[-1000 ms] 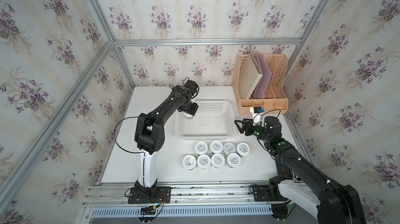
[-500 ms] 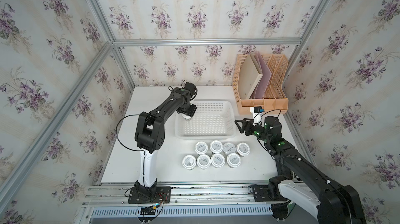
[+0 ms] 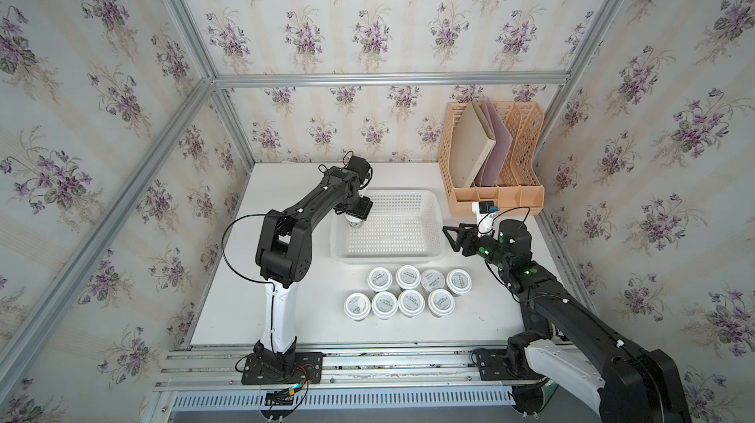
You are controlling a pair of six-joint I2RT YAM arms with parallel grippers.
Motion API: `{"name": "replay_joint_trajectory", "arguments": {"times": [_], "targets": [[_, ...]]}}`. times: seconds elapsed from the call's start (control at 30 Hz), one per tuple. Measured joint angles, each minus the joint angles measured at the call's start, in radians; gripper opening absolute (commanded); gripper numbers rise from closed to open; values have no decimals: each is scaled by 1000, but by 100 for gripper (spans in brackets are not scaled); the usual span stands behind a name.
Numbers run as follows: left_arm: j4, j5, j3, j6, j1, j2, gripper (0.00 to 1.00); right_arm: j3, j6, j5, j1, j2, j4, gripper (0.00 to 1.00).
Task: Put the yogurt in the basket
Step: Place the yogurt in the basket.
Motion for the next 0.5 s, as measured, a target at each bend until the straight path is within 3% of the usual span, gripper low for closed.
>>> {"name": "replay_joint_trajectory", "arguments": {"times": [0.5], "targets": [[23, -1, -19, 0, 3, -8, 72, 0, -2, 3, 2, 0, 0, 76]]}}
